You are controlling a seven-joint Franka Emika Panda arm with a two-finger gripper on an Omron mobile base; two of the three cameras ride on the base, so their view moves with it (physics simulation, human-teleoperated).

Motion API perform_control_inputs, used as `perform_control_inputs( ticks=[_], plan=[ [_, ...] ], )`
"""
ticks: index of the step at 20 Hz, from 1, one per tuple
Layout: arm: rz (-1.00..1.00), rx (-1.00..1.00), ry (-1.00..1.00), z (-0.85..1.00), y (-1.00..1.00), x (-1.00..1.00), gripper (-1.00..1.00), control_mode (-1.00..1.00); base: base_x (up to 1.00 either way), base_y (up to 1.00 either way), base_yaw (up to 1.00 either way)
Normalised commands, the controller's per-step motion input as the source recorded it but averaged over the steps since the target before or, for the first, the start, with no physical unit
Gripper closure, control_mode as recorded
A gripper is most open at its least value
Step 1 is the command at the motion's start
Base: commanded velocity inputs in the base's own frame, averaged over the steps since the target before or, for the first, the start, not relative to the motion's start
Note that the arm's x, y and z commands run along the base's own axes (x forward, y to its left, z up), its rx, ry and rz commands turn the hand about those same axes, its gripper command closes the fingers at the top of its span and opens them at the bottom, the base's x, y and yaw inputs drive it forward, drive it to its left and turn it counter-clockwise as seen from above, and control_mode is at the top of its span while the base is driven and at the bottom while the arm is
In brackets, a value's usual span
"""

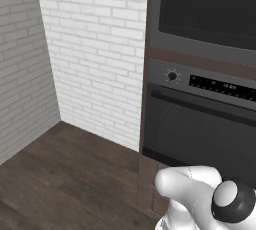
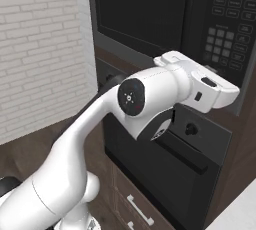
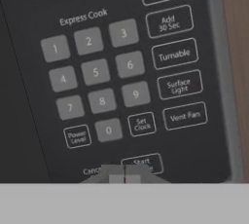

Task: Pick the squash from the sink and place it in the bowl. Then pick the bowl and place it in the microwave. Then close the microwave door and press the start button.

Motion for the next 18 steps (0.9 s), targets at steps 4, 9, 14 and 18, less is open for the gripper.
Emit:
perform_control_inputs(
  ticks=[4,9,14,18],
  plan=[
    [0.0,0.0,0.0,-0.13,-0.01,0.22,1.0,-1.0,0.0,0.0,0.0],
    [0.1,0.0,-0.04,-0.35,-0.29,0.06,1.0,-1.0,0.0,0.0,0.0],
    [0.11,0.05,-0.01,-0.05,-0.43,0.2,1.0,-1.0,0.0,0.0,0.0],
    [0.0,0.03,-0.04,0.31,-0.12,0.3,1.0,-1.0,0.0,0.0,0.0]
  ],
)
